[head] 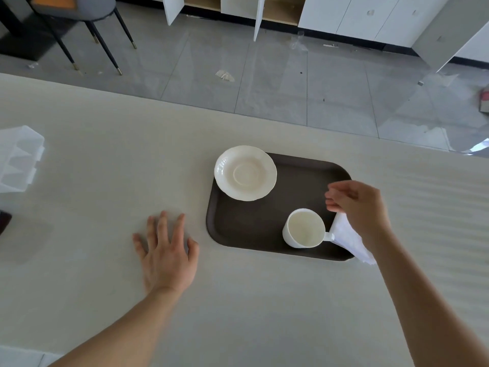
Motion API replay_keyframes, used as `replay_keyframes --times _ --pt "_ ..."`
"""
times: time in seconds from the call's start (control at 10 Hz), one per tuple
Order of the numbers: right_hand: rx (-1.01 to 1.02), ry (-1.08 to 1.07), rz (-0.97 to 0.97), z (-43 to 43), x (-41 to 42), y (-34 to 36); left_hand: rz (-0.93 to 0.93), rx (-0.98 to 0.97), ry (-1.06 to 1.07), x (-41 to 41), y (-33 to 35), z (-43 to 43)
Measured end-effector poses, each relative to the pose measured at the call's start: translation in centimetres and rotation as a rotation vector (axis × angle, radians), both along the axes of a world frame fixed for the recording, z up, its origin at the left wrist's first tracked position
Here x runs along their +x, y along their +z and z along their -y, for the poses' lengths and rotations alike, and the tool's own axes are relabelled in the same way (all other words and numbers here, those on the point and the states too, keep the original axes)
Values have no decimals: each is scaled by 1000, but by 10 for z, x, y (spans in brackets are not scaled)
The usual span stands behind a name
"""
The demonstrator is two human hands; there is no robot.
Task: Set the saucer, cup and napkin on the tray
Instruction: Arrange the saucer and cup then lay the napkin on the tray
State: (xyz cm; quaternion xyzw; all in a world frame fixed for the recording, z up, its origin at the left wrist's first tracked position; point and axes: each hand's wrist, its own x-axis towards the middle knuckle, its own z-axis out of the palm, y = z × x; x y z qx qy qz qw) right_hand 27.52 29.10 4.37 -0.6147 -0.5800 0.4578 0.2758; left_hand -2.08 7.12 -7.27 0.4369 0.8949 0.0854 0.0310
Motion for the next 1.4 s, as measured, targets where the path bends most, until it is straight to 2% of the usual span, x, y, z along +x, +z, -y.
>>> replay_keyframes --times 0.2,0.3,0.4,0.5,0.7,1.1,1.4 --pt "5 302 382 39 41 2 9 -1 12 0 0 0" --pt "0 416 512 45 40 -3 20 19 13 1 0 0" --pt "162 499 609 46 32 -7 23 25 11 1 0 0" --pt "226 526 691 43 27 -12 27 29 13 0 -1 0" --pt "361 399 659 34 20 -20 0 46 10 -1 -4 0" --pt "334 164 499 13 -8 -41 -18 55 0 -2 -8 0" --pt "350 47 524 7 -31 -43 -15 37 2 -1 -5 -1"
